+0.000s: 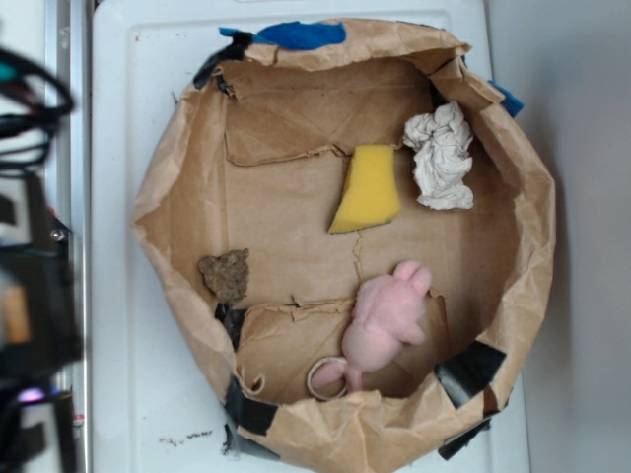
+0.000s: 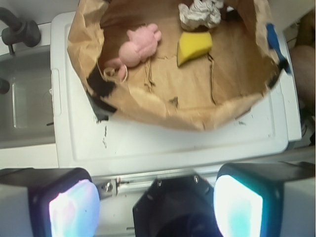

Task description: Grab the rock.

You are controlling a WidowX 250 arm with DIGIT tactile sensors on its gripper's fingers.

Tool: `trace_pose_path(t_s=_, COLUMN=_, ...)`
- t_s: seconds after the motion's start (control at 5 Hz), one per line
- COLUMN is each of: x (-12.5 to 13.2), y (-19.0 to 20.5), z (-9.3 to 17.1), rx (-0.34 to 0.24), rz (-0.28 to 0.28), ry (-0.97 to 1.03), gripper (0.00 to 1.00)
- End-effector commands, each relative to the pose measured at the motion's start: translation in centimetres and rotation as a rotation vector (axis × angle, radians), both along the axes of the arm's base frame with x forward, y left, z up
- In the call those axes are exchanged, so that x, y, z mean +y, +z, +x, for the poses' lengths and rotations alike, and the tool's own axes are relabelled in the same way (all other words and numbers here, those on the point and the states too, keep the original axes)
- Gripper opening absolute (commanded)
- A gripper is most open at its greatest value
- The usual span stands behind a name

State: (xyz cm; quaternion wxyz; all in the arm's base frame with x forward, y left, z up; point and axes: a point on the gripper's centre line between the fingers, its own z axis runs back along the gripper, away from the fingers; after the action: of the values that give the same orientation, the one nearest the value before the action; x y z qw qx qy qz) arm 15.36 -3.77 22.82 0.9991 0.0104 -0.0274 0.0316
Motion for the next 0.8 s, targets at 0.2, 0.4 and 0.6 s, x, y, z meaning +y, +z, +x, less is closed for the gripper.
trace_pose_path(t_s=0.2, x=5.0, y=-2.5, z=4.7, rx=-0.059, rz=0.001, ry=-0.002, gripper=1.00)
trace_pose_path(t_s=0.4, x=5.3, y=-4.7, z=5.5, rx=-0.027, rz=0.000, ry=-0.019, gripper=1.00)
trace_pose_path(t_s=0.6, x=5.6, y=-6.6, z=6.9, rx=0.013, rz=-0.008, ry=-0.042, gripper=1.00)
